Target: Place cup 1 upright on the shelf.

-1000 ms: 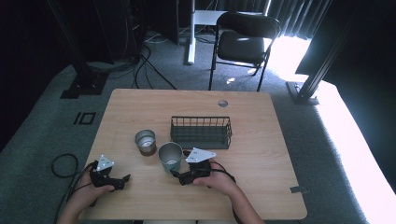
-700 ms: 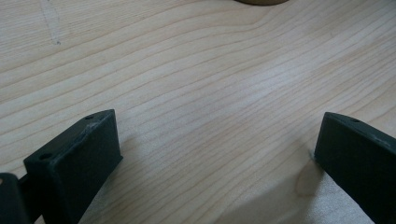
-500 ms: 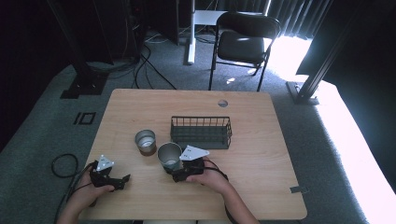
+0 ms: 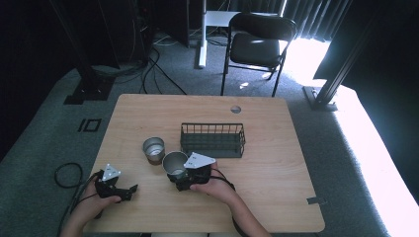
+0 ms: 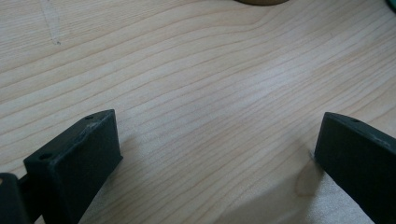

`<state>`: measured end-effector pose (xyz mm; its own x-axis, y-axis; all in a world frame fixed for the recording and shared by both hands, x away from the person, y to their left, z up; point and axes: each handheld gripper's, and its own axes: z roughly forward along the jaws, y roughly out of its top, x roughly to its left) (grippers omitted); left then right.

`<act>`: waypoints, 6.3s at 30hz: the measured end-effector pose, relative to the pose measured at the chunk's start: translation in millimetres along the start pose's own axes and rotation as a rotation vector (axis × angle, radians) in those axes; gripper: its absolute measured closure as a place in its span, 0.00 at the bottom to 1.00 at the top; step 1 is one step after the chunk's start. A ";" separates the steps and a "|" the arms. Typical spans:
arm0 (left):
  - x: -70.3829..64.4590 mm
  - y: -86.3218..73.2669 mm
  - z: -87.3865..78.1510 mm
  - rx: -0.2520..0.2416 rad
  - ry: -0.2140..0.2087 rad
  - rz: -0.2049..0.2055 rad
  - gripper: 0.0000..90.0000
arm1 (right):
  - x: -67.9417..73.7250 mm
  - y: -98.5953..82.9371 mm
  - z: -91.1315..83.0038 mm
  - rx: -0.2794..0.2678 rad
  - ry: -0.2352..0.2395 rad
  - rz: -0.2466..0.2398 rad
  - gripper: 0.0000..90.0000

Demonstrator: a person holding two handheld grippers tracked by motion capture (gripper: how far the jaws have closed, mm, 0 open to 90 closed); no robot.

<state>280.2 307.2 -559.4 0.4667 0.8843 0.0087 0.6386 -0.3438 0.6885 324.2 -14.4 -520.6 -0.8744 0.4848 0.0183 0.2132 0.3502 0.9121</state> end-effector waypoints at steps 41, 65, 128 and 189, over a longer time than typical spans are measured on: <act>0.0 0.2 -0.2 0.002 -0.001 0.000 0.01 | -29.6 91.4 -61.8 -0.177 -0.114 0.019 0.16; -0.2 0.0 0.0 0.000 0.000 -0.002 0.01 | -93.4 68.9 -85.7 -0.151 -0.484 0.092 0.16; -0.1 0.0 -0.1 0.001 0.000 -0.001 0.01 | -122.7 6.3 -89.7 -0.040 -0.556 0.206 0.13; 0.0 0.0 0.0 0.000 0.000 0.000 0.01 | -107.8 -79.1 -159.9 0.077 -0.591 0.263 0.12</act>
<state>280.2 307.1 -559.4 0.4666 0.8844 0.0089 0.6384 -0.3438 0.6887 331.8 -222.5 -529.2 -0.4061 0.9138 -0.0117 0.4370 0.2054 0.8757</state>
